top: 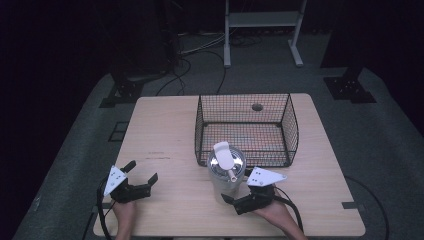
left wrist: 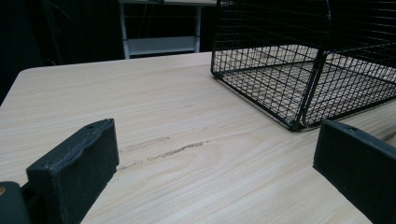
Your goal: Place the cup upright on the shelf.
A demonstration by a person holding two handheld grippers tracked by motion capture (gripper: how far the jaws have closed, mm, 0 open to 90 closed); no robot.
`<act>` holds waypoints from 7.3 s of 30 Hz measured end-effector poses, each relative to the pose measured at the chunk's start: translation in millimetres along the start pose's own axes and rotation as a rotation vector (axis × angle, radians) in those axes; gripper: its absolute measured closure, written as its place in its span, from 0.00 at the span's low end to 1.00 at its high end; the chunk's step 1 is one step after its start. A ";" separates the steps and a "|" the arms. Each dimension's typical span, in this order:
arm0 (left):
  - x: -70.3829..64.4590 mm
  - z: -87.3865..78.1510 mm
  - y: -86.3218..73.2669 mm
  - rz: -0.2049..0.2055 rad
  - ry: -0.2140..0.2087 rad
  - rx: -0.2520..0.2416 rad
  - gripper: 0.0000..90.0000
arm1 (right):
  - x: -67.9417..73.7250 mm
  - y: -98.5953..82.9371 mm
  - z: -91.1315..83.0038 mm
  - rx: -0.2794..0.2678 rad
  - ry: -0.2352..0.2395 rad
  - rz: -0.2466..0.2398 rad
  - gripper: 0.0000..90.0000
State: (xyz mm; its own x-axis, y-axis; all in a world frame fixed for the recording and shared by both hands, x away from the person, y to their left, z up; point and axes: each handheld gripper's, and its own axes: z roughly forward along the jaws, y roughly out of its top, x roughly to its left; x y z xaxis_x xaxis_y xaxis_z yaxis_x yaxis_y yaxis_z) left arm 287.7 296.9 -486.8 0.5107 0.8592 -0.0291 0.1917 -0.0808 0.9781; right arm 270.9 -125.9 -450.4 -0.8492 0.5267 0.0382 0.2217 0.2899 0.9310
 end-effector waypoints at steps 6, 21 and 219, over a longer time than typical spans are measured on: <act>0.1 -0.2 -0.1 0.000 -0.002 -0.001 0.00 | -0.9 -1.1 7.0 -0.030 -0.010 0.000 0.04; 0.4 -0.6 -0.1 -0.001 -0.003 -0.001 0.00 | -0.6 -1.3 18.2 -0.061 -0.010 0.019 0.04; 4.9 -4.4 -1.0 -0.035 -0.034 -0.038 0.00 | -185.3 96.1 125.8 0.045 -0.011 0.046 0.10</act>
State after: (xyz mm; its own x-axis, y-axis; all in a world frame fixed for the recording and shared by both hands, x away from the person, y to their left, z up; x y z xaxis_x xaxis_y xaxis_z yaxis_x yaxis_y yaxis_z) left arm 286.4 303.4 -487.0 0.5327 0.8434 -0.0695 0.1783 -0.0316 0.9835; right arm 509.9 -95.2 -413.6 -0.8324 0.5488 0.0765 0.2818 0.3004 0.9112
